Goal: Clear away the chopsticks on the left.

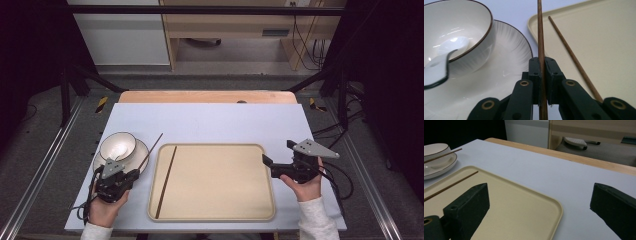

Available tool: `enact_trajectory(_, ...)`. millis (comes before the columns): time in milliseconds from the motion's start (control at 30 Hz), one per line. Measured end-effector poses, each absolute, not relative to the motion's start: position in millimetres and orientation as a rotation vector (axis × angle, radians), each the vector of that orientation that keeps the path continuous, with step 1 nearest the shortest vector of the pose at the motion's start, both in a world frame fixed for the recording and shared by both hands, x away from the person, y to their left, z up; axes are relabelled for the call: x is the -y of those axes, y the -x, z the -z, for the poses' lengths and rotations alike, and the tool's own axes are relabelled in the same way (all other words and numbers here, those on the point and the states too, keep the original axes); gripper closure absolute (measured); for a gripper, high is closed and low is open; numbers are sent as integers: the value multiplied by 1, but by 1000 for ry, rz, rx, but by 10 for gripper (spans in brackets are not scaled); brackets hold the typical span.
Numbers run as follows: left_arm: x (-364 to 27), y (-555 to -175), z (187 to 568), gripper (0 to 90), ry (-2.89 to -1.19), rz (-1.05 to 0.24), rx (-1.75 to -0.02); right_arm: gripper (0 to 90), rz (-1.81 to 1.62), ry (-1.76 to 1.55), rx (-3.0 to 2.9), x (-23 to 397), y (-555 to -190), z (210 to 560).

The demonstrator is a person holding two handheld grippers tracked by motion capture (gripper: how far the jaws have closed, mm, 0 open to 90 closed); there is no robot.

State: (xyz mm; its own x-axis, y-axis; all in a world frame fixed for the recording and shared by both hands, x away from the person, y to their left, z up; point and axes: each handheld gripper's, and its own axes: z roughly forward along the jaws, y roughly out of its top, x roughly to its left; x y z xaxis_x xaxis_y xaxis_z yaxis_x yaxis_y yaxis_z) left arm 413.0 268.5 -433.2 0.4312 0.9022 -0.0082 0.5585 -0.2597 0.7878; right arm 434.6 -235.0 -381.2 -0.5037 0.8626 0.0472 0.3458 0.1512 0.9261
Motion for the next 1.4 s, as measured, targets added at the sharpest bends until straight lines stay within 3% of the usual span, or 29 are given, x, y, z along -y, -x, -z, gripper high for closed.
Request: enact_trajectory(1400, -193, -387, 420, 840, -1644, -687, -1336, 29, -1374, -1140, -1907, 238, -430, 376)
